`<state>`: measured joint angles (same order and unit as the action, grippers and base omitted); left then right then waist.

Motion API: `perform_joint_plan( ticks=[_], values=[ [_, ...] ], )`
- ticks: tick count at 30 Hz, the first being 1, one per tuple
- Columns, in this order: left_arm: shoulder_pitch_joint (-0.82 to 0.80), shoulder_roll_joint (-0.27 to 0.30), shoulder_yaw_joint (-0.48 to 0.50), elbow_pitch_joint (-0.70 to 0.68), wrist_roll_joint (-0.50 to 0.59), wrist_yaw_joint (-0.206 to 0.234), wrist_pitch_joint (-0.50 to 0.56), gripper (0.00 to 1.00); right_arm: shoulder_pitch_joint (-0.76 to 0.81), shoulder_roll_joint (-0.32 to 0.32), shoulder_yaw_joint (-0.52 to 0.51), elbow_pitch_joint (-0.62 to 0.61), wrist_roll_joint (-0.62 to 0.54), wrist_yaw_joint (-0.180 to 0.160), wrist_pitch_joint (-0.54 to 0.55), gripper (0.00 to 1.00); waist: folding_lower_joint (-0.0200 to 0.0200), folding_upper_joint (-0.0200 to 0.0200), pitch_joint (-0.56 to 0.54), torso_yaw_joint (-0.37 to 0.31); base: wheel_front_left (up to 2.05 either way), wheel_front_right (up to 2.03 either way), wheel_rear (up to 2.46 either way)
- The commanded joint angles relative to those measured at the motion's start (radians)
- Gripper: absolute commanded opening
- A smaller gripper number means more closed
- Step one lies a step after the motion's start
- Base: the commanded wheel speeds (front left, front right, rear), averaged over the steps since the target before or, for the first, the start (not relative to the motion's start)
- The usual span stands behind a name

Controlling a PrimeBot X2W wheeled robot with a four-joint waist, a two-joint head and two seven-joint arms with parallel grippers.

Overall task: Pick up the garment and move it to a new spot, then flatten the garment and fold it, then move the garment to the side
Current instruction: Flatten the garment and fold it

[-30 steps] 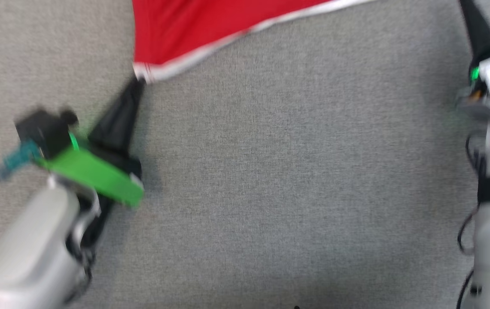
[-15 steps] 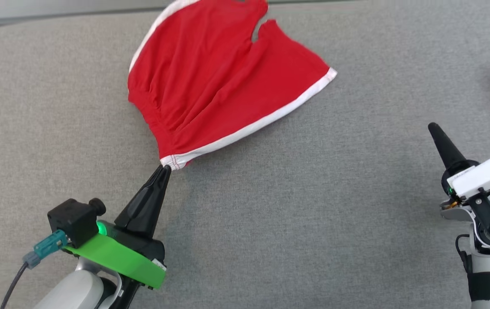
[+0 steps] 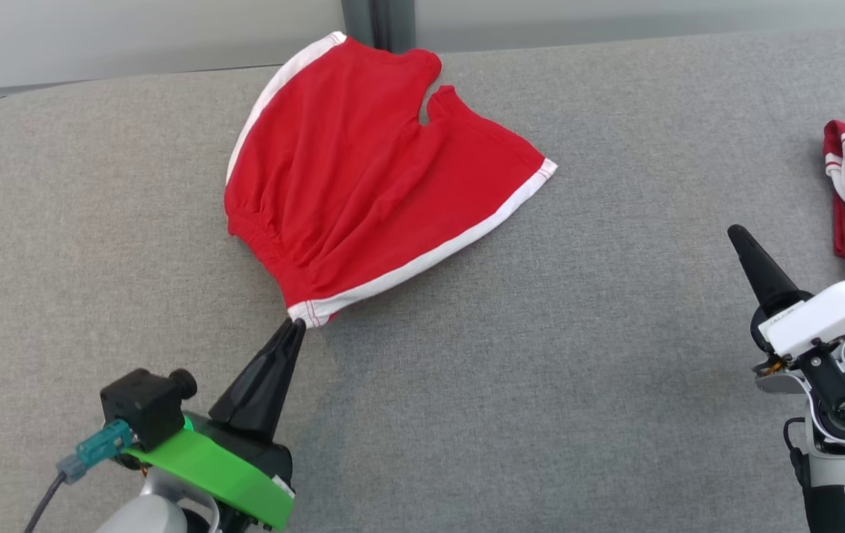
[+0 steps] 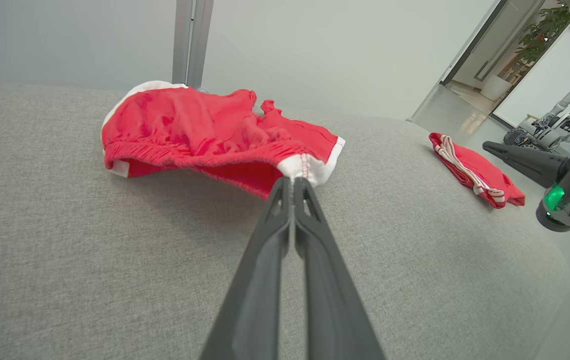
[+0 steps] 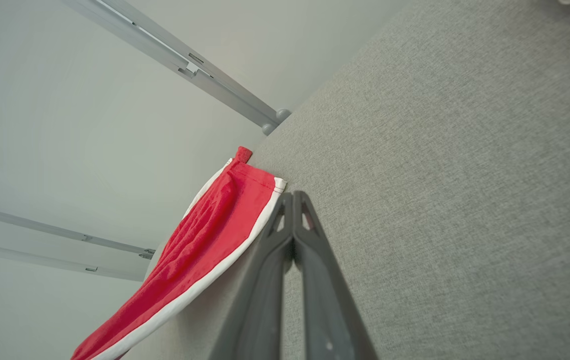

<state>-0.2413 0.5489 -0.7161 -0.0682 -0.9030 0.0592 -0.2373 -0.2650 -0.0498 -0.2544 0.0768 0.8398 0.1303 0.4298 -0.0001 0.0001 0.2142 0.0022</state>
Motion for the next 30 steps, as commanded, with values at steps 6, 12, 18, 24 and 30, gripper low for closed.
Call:
perform_joint_plan(
  ticks=[6, 12, 18, 24, 30],
  values=[
    [0.063, 0.012, -0.019, -0.015, -0.009, 0.023, 0.010, 0.00, 0.035, -0.002, 0.012, -0.020, -0.034, 0.001, 0.008, 0.00, 0.0001, -0.0001, -0.031, 0.002, 0.00, 0.00, 0.00],
    [0.108, 0.010, -0.024, -0.004, 0.011, 0.047, -0.002, 0.00, 0.050, -0.002, 0.039, -0.044, -0.054, 0.001, 0.001, 0.00, 0.0001, -0.0001, -0.040, 0.004, 0.00, 0.00, 0.00],
    [0.109, -0.045, 0.022, 0.059, 0.044, 0.046, -0.024, 1.00, 0.060, -0.017, 0.104, -0.098, -0.170, 0.001, -0.085, 1.00, 0.0001, -0.0001, -0.032, 0.007, 0.00, 0.00, 0.00],
    [0.136, -0.112, 0.048, 0.196, 0.043, -0.001, -0.028, 1.00, 0.077, -0.105, 0.239, -0.051, -0.342, 0.001, -0.263, 1.00, 0.0001, -0.0001, -0.057, -0.014, 0.00, 0.00, 0.00],
    [0.209, -0.171, 0.188, 0.202, 0.147, 0.024, -0.027, 1.00, 0.083, -0.177, 0.354, 0.043, -0.461, 0.001, -0.471, 1.00, 0.0001, -0.0001, -0.114, -0.042, 0.00, 0.00, 0.00]
  ],
)
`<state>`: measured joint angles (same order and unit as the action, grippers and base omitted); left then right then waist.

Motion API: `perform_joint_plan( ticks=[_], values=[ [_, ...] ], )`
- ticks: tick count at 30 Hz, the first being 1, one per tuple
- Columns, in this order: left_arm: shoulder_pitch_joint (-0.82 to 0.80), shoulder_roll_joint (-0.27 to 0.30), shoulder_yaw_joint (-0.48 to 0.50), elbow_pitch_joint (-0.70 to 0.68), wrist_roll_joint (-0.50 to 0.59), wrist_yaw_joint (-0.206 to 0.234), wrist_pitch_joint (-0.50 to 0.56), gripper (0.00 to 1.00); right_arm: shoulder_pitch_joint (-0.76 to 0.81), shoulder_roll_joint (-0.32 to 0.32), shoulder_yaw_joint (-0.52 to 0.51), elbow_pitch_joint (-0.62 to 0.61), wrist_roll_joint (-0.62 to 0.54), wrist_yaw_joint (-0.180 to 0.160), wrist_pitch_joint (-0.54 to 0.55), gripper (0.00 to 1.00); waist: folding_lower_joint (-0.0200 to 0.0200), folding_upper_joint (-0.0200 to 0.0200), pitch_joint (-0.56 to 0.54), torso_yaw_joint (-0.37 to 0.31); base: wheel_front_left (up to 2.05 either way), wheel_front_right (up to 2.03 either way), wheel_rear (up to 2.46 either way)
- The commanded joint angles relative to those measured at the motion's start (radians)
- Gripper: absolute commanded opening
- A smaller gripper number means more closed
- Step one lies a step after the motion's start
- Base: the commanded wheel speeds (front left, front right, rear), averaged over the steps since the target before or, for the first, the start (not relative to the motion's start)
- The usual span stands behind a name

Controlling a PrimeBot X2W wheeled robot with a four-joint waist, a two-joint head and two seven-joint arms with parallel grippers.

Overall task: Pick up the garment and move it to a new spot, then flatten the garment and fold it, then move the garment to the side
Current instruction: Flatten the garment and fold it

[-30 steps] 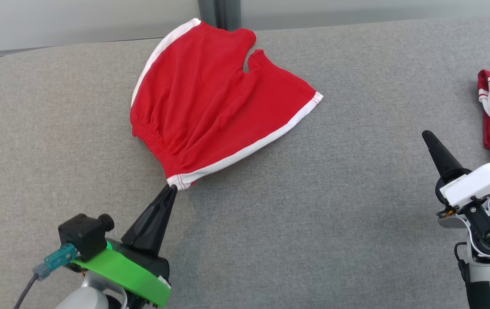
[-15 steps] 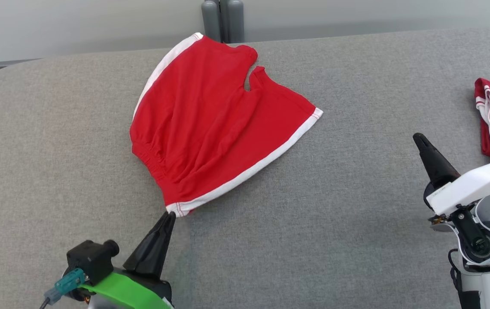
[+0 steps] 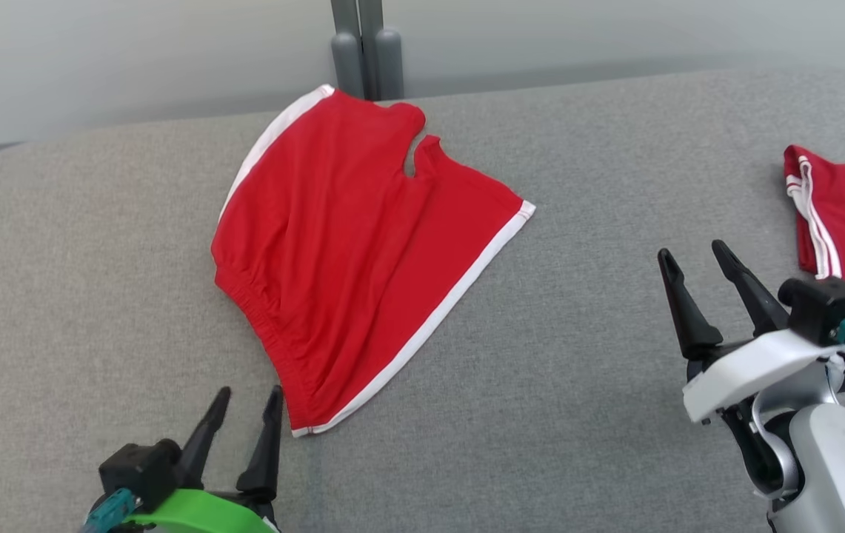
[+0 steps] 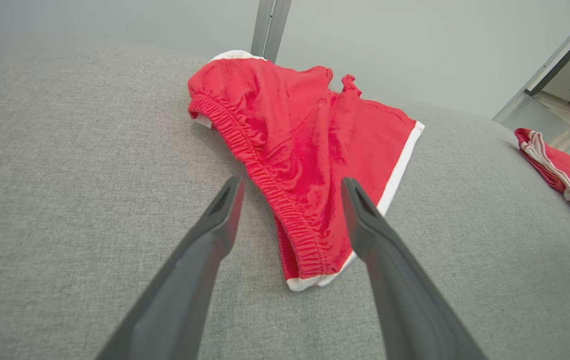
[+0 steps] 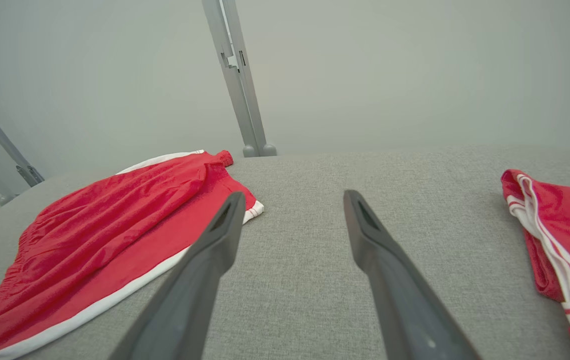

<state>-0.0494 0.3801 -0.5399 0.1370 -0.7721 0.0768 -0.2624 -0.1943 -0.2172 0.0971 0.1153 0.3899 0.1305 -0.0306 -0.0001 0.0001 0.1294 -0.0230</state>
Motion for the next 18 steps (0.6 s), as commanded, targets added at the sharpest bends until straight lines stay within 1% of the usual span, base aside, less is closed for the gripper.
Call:
perform_joint_plan(
  ticks=[1, 5, 6, 8, 10, 13, 16, 17, 18],
  values=[
    [0.036, -0.016, 0.042, -0.021, 0.046, 0.009, -0.002, 1.00, 0.018, -0.018, 0.020, 0.020, -0.026, 0.000, -0.047, 1.00, 0.0001, -0.0001, -0.041, -0.019, 0.00, 0.00, 0.00],
    [0.110, -0.072, 0.151, -0.077, 0.172, 0.009, -0.002, 1.00, 0.045, -0.034, 0.044, 0.078, -0.084, 0.000, -0.169, 1.00, 0.0001, -0.0001, -0.091, -0.022, 0.00, 0.00, 0.00],
    [0.126, -0.081, 0.168, -0.087, 0.206, 0.005, -0.002, 1.00, 0.052, -0.031, 0.042, 0.091, -0.094, 0.000, -0.188, 1.00, 0.0001, -0.0001, -0.105, -0.024, 0.00, 0.00, 0.00],
    [0.161, -0.118, 0.218, -0.111, 0.258, 0.007, -0.002, 1.00, 0.075, -0.006, 0.037, 0.118, -0.101, 0.000, -0.211, 1.00, 0.0001, -0.0001, -0.128, -0.033, 0.00, 0.00, 0.00],
    [0.195, -0.146, 0.256, -0.124, 0.303, -0.002, -0.002, 1.00, 0.085, -0.003, 0.037, 0.128, -0.138, 0.000, -0.225, 1.00, 0.0001, -0.0001, -0.142, -0.041, 0.00, 0.00, 0.00],
    [0.229, -0.192, 0.296, -0.131, 0.365, -0.034, -0.001, 1.00, 0.113, 0.022, 0.013, 0.127, -0.184, 0.000, -0.235, 1.00, 0.0001, -0.0001, -0.155, -0.046, 0.00, 0.00, 0.00],
    [0.248, -0.227, 0.331, -0.125, 0.408, -0.070, -0.001, 1.00, 0.141, 0.047, -0.007, 0.088, -0.226, 0.000, -0.234, 1.00, 0.0001, -0.0001, -0.160, -0.050, 0.00, 0.00, 0.00],
    [0.256, -0.247, 0.356, -0.118, 0.436, -0.097, -0.001, 1.00, 0.168, 0.060, -0.021, 0.074, -0.248, 0.000, -0.234, 1.00, 0.0001, -0.0001, -0.163, -0.052, 0.00, 0.00, 0.00],
    [0.257, -0.257, 0.372, -0.115, 0.450, -0.113, -0.001, 1.00, 0.178, 0.065, -0.025, 0.066, -0.259, 0.000, -0.234, 1.00, 0.0001, -0.0001, -0.165, -0.053, 0.00, 0.00, 0.00]
  ],
)
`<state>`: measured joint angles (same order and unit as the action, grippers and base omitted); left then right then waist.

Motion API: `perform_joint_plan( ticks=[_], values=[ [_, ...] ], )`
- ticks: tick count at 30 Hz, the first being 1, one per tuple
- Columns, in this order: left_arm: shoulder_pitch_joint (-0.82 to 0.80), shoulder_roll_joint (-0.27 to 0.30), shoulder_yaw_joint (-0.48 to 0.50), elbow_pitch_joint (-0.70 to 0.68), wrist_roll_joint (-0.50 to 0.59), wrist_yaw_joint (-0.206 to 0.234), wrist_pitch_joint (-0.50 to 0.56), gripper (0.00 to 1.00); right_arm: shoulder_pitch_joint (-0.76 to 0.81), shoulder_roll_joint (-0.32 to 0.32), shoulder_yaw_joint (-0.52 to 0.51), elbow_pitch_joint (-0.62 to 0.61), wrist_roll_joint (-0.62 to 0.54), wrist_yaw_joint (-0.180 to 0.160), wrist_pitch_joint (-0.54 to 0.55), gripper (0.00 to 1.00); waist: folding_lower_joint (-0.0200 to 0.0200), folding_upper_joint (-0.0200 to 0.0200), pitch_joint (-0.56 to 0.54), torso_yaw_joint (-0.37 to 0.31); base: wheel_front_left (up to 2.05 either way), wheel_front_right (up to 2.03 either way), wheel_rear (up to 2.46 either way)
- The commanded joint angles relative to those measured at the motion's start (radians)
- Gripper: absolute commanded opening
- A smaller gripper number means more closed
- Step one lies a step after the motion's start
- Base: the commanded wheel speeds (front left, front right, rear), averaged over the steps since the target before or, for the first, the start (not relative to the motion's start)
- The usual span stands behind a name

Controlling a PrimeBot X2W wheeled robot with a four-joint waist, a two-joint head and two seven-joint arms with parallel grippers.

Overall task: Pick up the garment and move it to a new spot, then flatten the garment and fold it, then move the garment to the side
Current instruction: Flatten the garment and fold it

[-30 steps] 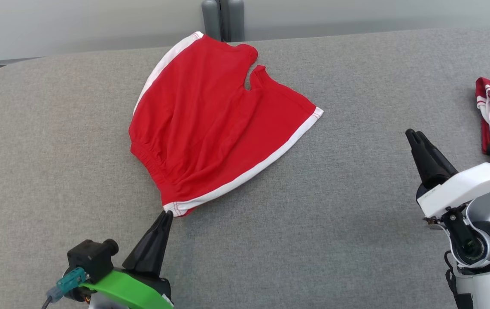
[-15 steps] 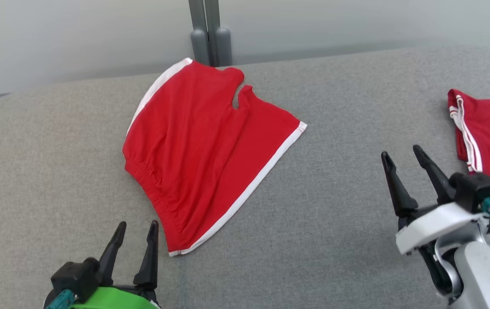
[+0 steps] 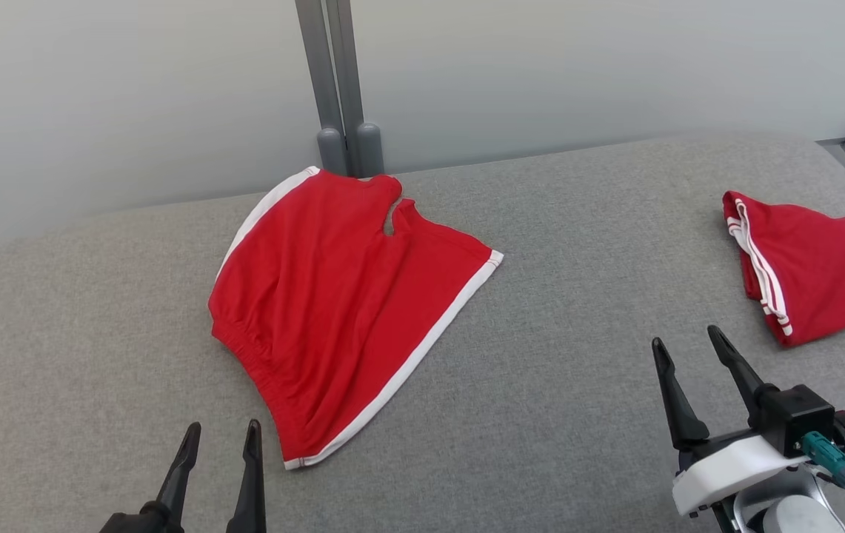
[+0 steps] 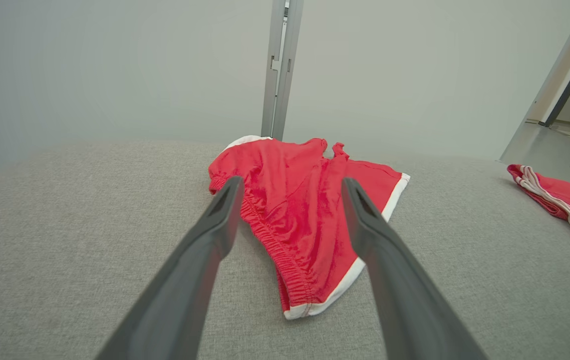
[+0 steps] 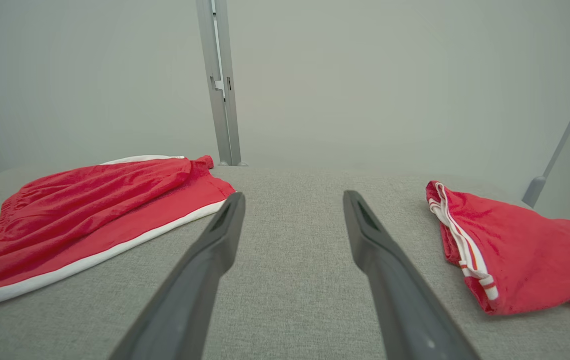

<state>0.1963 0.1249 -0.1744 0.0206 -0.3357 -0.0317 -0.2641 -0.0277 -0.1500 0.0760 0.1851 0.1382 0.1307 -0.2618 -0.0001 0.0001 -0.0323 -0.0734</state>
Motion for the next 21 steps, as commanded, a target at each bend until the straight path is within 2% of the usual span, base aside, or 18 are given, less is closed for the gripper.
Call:
perform_joint_plan(
  ticks=[1, 9, 21],
  values=[
    [0.012, -0.008, 0.017, 0.001, 0.021, -0.015, 0.000, 1.00, 0.017, 0.003, -0.008, -0.009, -0.012, 0.000, -0.003, 1.00, 0.0001, -0.0001, -0.004, -0.003, 0.00, 0.00, 0.00],
    [0.015, -0.051, 0.101, 0.021, 0.072, -0.072, 0.000, 1.00, 0.054, 0.027, -0.036, -0.013, -0.030, 0.000, -0.003, 1.00, 0.0001, -0.0001, -0.007, 0.001, 0.00, 0.00, 0.00],
    [0.018, -0.070, 0.131, 0.048, 0.099, -0.096, 0.000, 1.00, 0.042, 0.040, -0.022, -0.002, 0.001, 0.000, -0.004, 1.00, 0.0001, -0.0001, 0.001, 0.012, 0.00, 0.00, 0.00]
  ],
)
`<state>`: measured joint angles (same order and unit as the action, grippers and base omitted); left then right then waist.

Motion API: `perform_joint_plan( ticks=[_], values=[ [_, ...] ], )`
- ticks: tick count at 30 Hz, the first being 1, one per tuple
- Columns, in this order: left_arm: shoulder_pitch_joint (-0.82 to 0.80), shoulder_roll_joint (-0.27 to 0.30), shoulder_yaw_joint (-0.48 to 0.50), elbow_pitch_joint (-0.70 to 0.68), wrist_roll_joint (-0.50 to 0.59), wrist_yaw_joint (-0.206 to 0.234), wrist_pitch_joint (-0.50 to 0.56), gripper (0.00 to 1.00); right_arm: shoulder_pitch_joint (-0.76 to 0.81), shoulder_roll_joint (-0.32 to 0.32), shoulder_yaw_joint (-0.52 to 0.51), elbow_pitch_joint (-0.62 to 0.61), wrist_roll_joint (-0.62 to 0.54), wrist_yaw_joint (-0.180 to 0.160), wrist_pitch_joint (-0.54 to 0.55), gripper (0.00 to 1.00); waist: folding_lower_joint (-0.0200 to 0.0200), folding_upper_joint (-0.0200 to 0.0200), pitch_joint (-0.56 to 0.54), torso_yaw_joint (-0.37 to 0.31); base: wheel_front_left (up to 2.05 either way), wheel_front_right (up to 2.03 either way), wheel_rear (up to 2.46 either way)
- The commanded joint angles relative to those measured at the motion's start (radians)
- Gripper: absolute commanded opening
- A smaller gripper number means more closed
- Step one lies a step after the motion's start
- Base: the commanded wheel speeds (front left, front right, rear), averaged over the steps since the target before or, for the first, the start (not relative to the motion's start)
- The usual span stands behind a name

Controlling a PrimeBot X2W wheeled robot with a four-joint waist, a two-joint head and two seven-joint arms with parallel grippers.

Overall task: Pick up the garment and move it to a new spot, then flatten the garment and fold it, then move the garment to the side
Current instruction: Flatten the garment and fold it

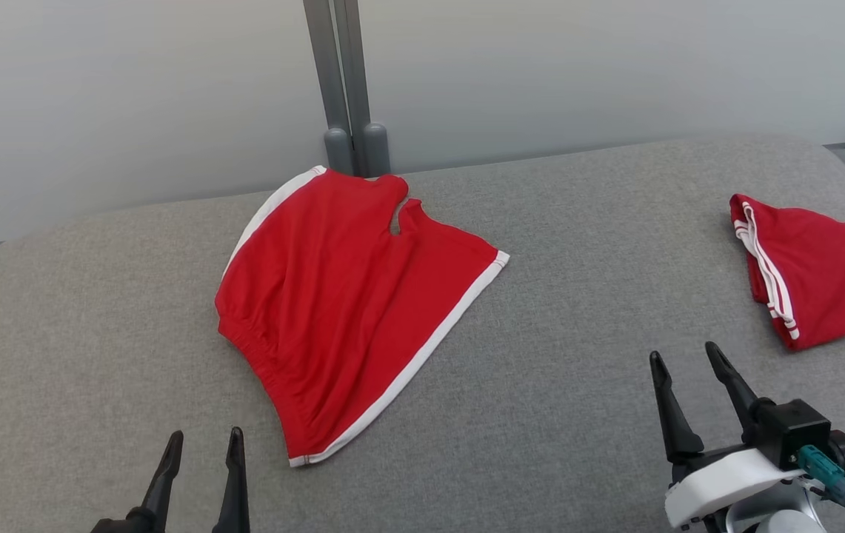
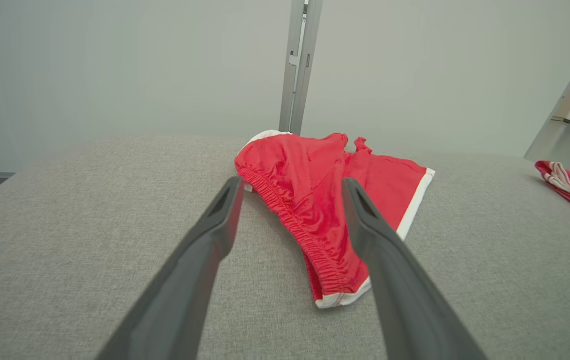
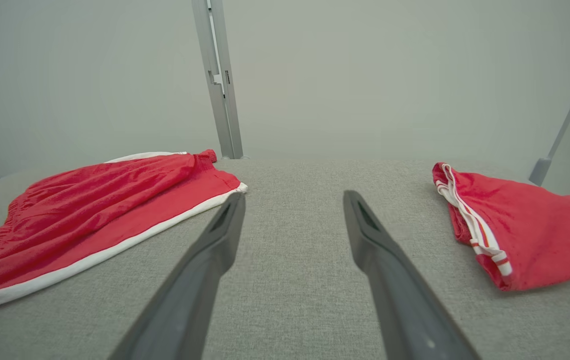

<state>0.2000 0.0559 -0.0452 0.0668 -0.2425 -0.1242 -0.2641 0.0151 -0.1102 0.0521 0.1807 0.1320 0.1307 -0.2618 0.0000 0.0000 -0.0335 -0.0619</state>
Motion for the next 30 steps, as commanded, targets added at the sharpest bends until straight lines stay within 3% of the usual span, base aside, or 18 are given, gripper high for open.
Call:
perform_joint_plan(
  ticks=[1, 5, 10, 16, 23, 30],
  values=[
    [0.020, -0.002, -0.005, 0.012, 0.009, -0.004, 0.000, 1.00, -0.011, 0.001, 0.011, 0.014, 0.021, 0.000, -0.003, 1.00, 0.0000, 0.0000, 0.007, 0.000, 0.00, 0.00, 0.00],
    [-0.010, 0.007, -0.071, 0.042, 0.003, -0.006, 0.051, 1.00, -0.098, -0.039, 0.085, 0.075, 0.059, 0.000, 0.062, 1.00, 0.0000, 0.0000, 0.032, 0.013, 0.00, 0.00, 0.00],
    [-0.093, 0.030, -0.142, -0.035, -0.043, -0.007, 0.250, 1.00, -0.314, -0.116, 0.194, 0.105, 0.096, 0.000, 0.302, 1.00, 0.0000, 0.0000, 0.143, 0.056, 0.00, 0.00, 0.00],
    [-0.204, 0.091, -0.263, -0.088, -0.110, -0.007, 0.462, 1.00, -0.575, -0.149, 0.268, 0.185, 0.132, 0.000, 0.555, 1.00, 0.0000, 0.0000, 0.288, 0.137, 0.00, 0.00, 0.00],
    [-0.265, 0.119, -0.343, -0.118, -0.140, -0.008, 0.563, 1.00, -0.745, -0.175, 0.304, 0.338, 0.122, 0.000, 0.628, 1.00, 0.0000, 0.0000, 0.376, 0.226, 0.00, 0.00, 0.00],
    [-0.261, 0.127, -0.369, -0.146, -0.146, -0.004, 0.599, 1.00, -0.813, -0.182, 0.334, 0.444, 0.134, 0.000, 0.620, 1.00, 0.0000, 0.0000, 0.417, 0.269, 0.00, 0.00, 0.00]
  ],
)
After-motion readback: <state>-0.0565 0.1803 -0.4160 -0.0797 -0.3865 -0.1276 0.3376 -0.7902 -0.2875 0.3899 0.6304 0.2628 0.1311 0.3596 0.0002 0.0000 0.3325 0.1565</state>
